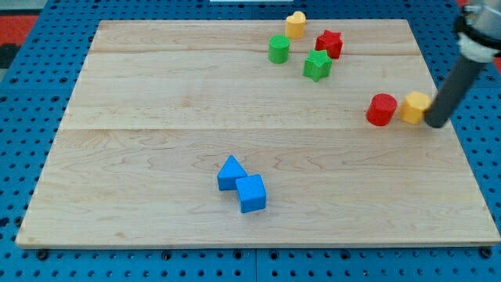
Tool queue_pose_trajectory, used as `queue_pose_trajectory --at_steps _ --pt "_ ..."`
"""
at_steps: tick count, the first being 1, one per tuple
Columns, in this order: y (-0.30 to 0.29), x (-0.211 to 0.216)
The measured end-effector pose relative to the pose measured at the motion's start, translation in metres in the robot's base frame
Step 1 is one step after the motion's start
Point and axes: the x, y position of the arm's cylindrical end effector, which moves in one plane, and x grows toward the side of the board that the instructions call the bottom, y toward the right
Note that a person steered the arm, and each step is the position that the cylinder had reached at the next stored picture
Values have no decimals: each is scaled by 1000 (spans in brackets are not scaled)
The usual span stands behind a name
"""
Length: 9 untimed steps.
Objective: Slide the red circle at the bottom right
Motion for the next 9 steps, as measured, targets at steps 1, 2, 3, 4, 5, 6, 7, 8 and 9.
queue_pose_trajectory --at_steps 1,2,3,4,5,6,7,8,9 --pt "-27 -31" --pt "-35 -39" --pt "-79 -34" --pt "-137 -20" --pt "-134 -12" --pt "-182 -16" --pt "-162 21" --pt "-62 44" --pt "-67 30"
